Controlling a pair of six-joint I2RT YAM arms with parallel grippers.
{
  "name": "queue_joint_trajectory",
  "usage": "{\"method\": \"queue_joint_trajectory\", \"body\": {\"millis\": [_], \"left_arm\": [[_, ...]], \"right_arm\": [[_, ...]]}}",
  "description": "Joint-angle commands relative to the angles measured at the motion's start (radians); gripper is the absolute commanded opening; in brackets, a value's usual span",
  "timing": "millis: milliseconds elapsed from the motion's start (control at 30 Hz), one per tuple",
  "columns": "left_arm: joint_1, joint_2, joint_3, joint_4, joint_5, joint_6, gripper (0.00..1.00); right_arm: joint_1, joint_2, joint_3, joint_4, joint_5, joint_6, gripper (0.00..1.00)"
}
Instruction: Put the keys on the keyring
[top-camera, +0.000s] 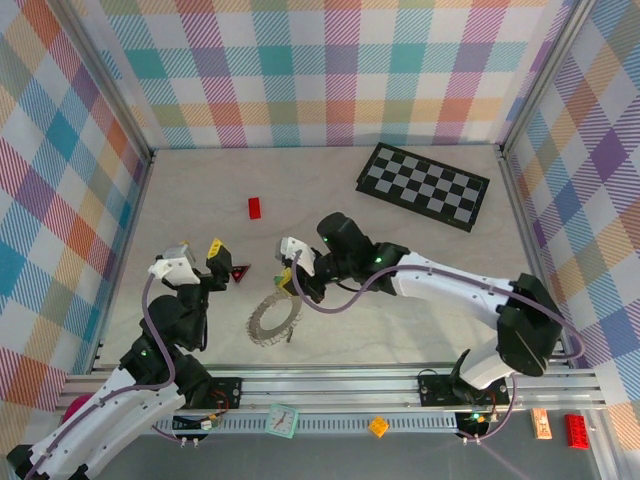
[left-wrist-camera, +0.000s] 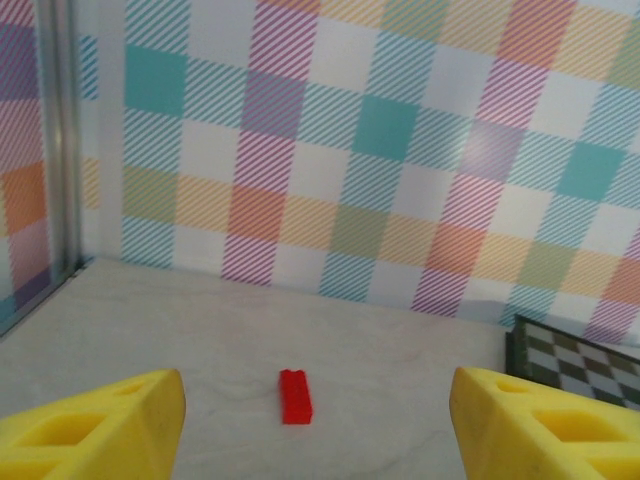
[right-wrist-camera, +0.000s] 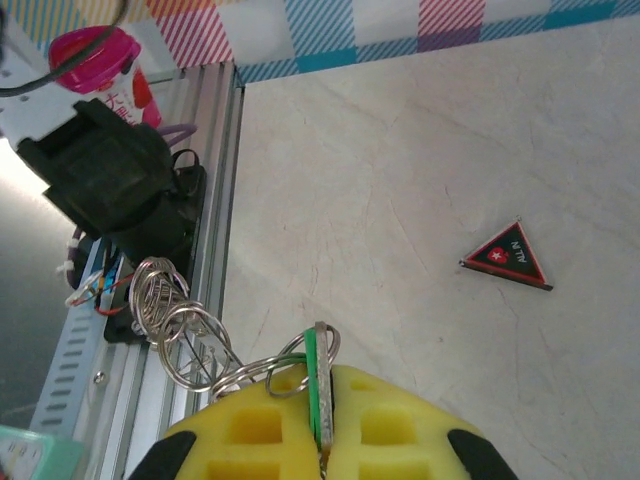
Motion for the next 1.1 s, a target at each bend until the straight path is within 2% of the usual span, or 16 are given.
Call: {"method": "queue_joint_trajectory", "body": {"millis": [0, 167, 333, 600, 900, 1067], "left_arm": [[0.019, 0.006, 0.039, -0.092, -0.072, -0.054, 0.71], [0.047, 0.056, 0.048, -0.126, -0.066, -0.092, 0.74], [0.065, 0.114, 0.059, -0.122, -0.04, -0.106, 0.75], [0.093, 0.169, 0.056, -0.156, -0.054, -0.138, 0.73], [0.111, 0.183, 0.004, -0.197, -0.066, -0.171, 0.81], [0.12, 0.229, -0.005, -0.197, -0.056, -0.166, 0.84]], "right_arm": [[-0.041, 0.064, 0.044, 0.039, 0.022, 0.089, 0.0], [-0.127, 0.158, 0.093, -0.137, 0.139, 0.029, 0.0], [-0.193, 0.2, 0.091, -0.222, 0.241, -0.109, 0.0], [-0.211, 0.24, 0.023, -0.281, 0.574, -0.387, 0.0], [-0.207, 0.233, -0.051, -0.314, 0.837, -0.531, 0.1], [-0.209, 0.242, -0.074, -0.328, 0.911, -0.591, 0.28]]}}
